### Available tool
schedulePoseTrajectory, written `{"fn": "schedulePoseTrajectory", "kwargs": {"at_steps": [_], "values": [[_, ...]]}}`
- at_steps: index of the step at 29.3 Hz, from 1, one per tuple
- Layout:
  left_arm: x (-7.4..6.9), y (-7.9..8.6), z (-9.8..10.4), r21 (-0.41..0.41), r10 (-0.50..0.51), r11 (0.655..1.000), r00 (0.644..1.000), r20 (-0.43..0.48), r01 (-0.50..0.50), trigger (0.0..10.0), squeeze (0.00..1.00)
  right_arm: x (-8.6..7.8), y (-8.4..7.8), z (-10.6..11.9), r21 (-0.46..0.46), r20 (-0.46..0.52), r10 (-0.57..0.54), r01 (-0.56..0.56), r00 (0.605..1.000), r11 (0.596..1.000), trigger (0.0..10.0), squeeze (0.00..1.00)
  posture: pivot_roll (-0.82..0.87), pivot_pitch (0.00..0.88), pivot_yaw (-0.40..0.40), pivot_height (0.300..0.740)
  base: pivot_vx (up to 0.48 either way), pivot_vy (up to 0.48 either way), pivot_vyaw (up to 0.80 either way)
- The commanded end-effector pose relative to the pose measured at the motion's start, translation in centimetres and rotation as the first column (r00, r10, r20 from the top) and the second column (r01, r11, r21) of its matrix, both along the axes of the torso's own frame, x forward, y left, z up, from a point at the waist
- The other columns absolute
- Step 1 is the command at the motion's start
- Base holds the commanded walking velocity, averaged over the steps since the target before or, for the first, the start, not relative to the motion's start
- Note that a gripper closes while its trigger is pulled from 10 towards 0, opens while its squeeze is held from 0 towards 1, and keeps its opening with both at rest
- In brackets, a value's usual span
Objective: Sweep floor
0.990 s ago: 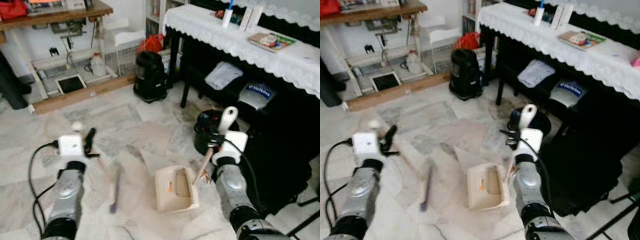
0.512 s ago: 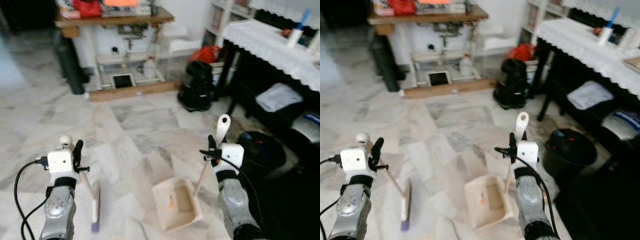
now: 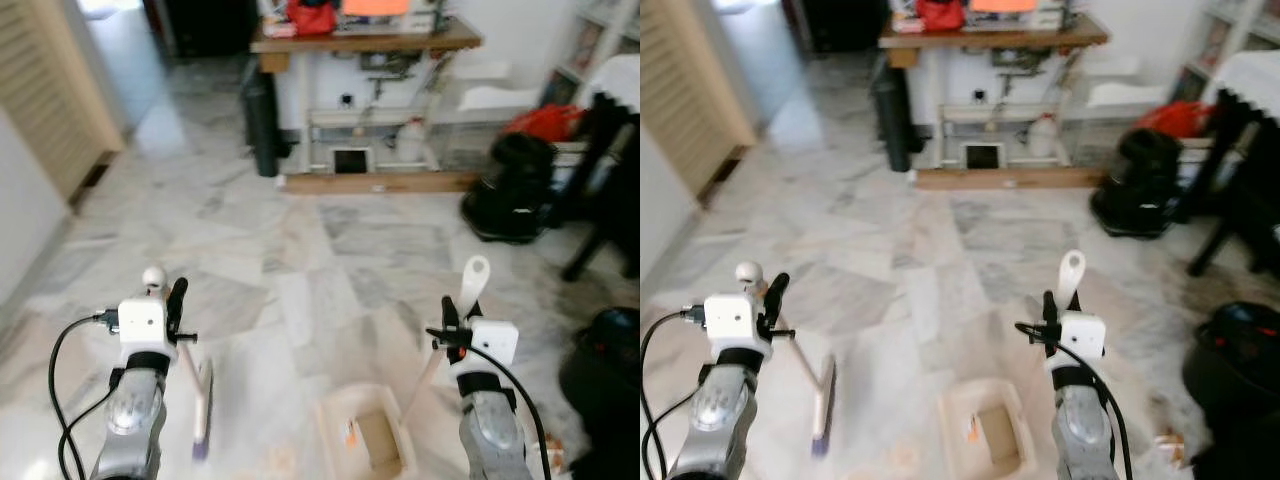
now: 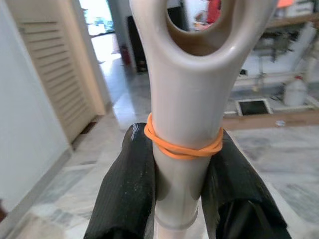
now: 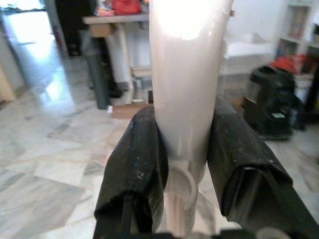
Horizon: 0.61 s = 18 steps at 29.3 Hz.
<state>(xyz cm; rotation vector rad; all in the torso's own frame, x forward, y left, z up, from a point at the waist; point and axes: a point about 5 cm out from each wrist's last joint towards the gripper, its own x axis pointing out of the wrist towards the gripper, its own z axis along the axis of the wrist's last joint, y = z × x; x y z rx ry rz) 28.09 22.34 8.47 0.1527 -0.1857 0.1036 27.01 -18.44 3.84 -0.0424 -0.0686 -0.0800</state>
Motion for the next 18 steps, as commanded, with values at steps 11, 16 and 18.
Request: {"fn": "schedulePoseTrajectory", "kwargs": {"at_steps": [11,16,18], "values": [[-1.3,1.9,0.0,0.023,0.070,0.997,0.998,0.003,-0.070,10.0,0.00,1.1,0.5,1.5,0.037,0.042,-0.012,0.010,0.999,0.999,10.0,0.00,0.02,0.000,0.001,0.740,0.000,0.000,0.79],[-1.7,1.8,-0.5,0.024,0.072,0.997,0.997,-0.013,-0.072,10.0,0.00,1.4,0.2,1.7,0.041,0.041,-0.014,0.012,0.999,0.999,10.0,0.00,0.02,0.000,-0.010,0.740,0.000,0.000,0.79],[-2.0,1.8,-0.6,0.025,0.071,0.997,0.997,-0.015,-0.071,10.0,0.00,1.4,0.0,1.8,0.042,0.041,-0.014,0.013,0.999,0.999,10.0,0.00,0.03,0.000,-0.015,0.740,0.000,0.000,0.80]]}}
